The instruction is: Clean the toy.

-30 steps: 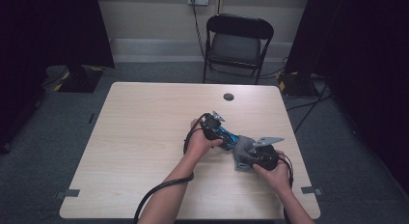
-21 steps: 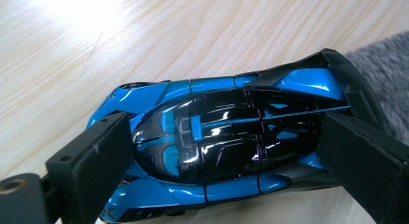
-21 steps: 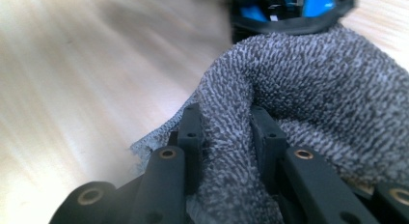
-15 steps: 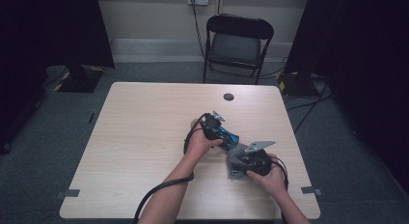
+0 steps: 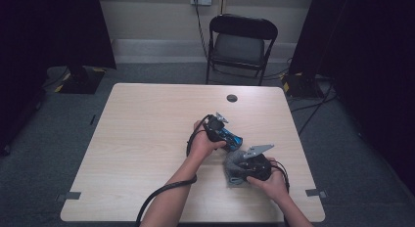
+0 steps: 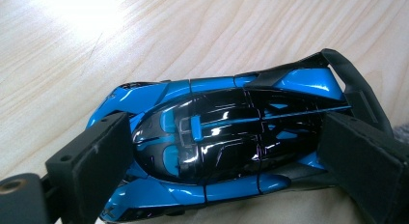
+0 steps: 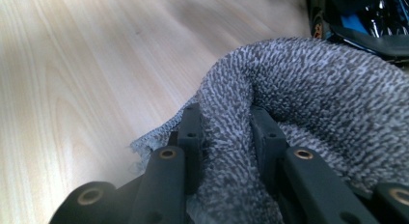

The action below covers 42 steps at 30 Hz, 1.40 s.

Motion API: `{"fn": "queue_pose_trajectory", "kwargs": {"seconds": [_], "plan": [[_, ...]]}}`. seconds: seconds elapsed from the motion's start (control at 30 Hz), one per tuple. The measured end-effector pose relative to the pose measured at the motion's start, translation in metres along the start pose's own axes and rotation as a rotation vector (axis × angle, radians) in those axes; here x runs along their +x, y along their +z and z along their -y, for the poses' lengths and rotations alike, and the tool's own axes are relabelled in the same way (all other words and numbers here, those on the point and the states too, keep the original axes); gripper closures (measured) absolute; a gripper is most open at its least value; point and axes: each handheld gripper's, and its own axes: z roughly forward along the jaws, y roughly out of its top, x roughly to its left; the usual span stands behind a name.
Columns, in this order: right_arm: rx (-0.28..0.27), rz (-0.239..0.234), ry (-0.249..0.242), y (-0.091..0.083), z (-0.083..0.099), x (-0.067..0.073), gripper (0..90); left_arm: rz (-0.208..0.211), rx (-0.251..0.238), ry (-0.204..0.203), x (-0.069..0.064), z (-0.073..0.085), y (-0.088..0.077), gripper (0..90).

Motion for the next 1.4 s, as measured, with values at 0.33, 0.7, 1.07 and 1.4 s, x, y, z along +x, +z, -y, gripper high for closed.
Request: {"fn": "queue_pose_trajectory", "kwargs": {"seconds": [0.33,0.7,1.07,1.4], "plan": [[-0.043,-0.033,-0.043,-0.024,-0.009,0.01,71.2,0.001,0.0,-0.001,0.0,0.0,0.0,5.2],[-0.138,0.038,0.018,-0.061,-0.006,-0.013,71.2,0.0,-0.001,-0.006,0.0,0.0,0.0,5.2],[-0.167,0.222,0.074,-0.069,0.005,-0.039,71.2,-0.001,0.002,-0.004,0.0,-0.001,0.0,5.2],[-0.124,0.333,0.111,-0.045,0.012,-0.051,71.1,-0.003,0.006,-0.001,0.0,-0.001,0.0,5.2]]}}
